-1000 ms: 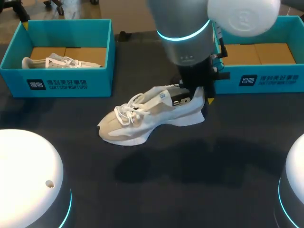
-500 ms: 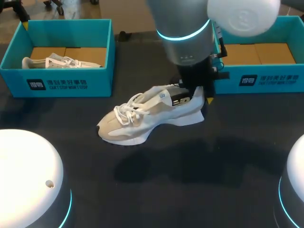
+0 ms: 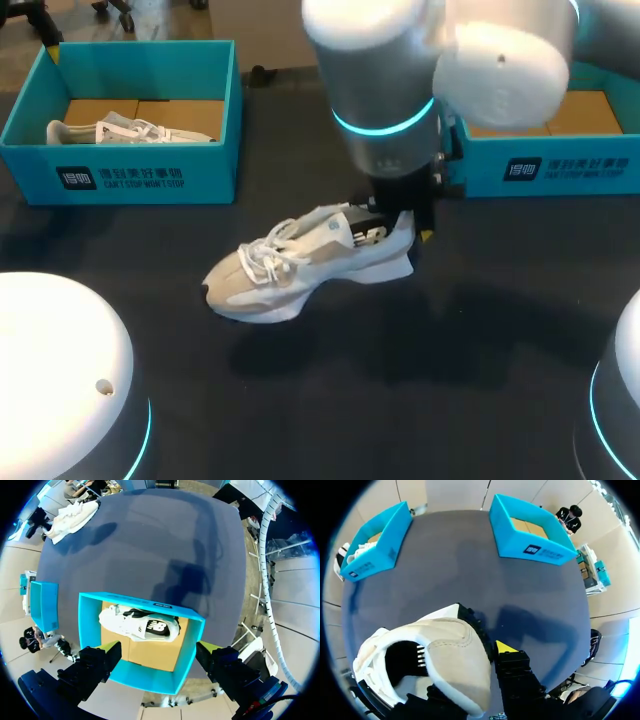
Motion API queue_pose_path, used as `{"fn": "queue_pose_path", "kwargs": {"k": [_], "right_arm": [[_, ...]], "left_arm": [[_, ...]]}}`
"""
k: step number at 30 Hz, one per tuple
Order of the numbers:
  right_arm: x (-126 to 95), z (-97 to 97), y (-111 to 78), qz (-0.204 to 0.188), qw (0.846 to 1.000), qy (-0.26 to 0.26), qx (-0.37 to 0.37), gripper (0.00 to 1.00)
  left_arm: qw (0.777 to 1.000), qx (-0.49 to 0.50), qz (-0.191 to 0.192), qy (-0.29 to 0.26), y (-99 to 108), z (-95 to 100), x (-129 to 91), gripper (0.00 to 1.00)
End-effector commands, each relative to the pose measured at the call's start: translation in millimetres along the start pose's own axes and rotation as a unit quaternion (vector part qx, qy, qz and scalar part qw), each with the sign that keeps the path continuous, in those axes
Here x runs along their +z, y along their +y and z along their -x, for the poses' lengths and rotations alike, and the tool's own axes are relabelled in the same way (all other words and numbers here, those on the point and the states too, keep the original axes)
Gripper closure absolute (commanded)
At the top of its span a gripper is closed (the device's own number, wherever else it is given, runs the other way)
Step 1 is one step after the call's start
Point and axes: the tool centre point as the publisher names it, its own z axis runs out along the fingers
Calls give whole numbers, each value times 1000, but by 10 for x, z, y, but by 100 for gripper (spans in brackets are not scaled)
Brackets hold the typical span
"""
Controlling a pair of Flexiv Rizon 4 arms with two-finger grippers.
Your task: Take the shoe out of the shoebox, open the shoe tongue, remove and reinsert the insole, then place the shoe into the shoebox
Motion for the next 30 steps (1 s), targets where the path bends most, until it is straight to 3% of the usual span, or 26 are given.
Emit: {"fn": "queue_pose_path", "kwargs": {"k": [1,20,30], "right_arm": [[321,55,-2,6,1000,27,4,100],[1084,-144,41,9,1000,22,-11,100],[1286,-253,-40,5,1000,23,-6,100]], "left_arm": [[1000,0,1,2,-6,-2,-5,0],[1000,0,1,2,-6,-2,-5,0],[1000,0,1,2,-6,-2,-5,0]]}}
